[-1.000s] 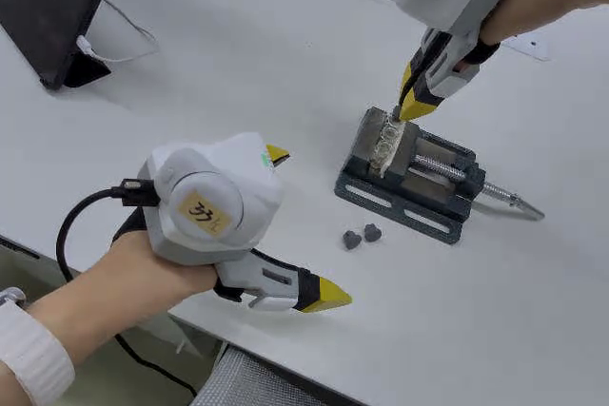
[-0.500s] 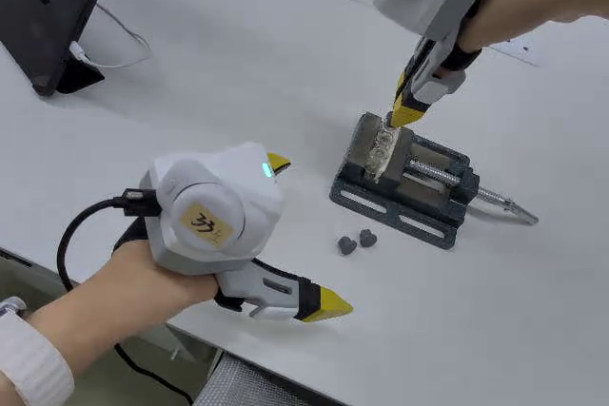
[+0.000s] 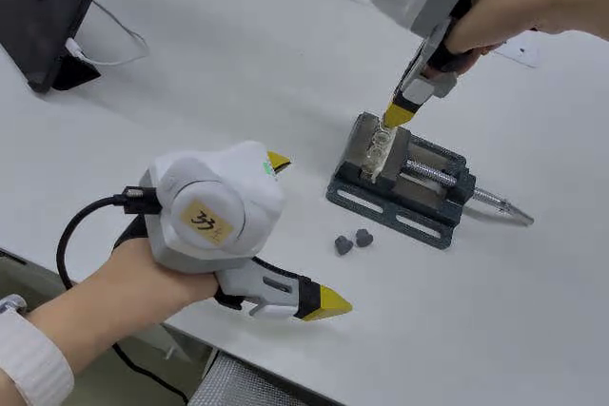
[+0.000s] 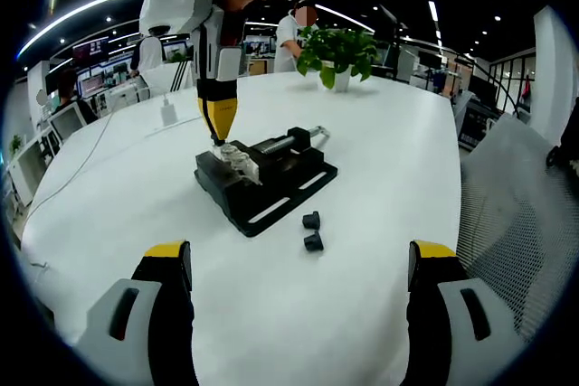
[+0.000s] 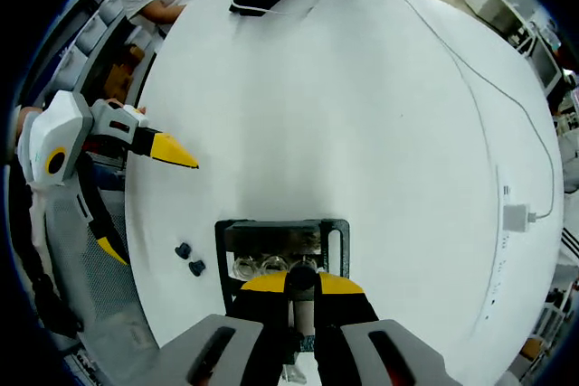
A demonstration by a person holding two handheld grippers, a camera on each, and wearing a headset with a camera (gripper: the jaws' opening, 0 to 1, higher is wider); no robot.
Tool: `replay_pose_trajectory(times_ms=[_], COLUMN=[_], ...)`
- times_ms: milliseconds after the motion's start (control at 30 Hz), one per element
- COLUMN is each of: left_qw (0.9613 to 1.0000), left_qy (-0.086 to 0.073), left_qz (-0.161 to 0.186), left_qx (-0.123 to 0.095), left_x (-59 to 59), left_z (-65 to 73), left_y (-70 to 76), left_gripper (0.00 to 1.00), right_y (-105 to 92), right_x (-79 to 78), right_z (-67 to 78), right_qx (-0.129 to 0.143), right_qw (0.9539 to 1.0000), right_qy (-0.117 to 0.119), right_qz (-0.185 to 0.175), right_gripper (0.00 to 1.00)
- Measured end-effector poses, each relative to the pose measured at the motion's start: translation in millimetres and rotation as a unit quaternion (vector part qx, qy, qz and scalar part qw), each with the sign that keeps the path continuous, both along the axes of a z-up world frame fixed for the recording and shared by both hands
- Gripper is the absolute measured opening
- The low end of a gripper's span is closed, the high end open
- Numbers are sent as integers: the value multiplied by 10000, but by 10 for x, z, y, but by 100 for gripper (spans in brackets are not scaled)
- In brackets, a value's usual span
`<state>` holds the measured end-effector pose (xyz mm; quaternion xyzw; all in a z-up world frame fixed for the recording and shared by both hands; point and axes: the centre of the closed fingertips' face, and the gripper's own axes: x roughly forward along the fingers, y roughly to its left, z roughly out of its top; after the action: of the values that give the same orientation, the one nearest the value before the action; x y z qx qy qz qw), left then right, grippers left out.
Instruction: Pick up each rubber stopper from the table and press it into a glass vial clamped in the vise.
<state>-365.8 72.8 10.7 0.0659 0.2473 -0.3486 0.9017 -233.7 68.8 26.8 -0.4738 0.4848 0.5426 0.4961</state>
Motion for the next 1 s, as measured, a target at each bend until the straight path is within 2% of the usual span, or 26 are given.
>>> replay_pose_trajectory(times_ms=[200, 233, 433, 833, 1000], left_qw=[10000, 10000, 10000, 10000, 10000], left_qy=[-14, -17, 0, 26, 33], left_qz=[-5, 1, 7, 60, 67], left_qx=[-1, -3, 19, 27, 28], left_x=[8, 12, 15, 8, 1], left_z=[6, 11, -1, -18, -24], left_y=[-4, -2, 4, 46, 62], left_gripper=[99, 99, 98, 99, 99], right_y=[7, 15, 16, -7, -48], right_x=[13, 23, 68, 37, 54], right_z=[2, -3, -18, -4, -23], right_qx=[66, 111, 120, 203, 179], right_qw=[9998, 9994, 9989, 9957, 9941], right_qy=[-27, -39, -54, -61, -114], right_qz=[179, 340, 461, 899, 1064], right_gripper=[6, 6, 6, 7, 17])
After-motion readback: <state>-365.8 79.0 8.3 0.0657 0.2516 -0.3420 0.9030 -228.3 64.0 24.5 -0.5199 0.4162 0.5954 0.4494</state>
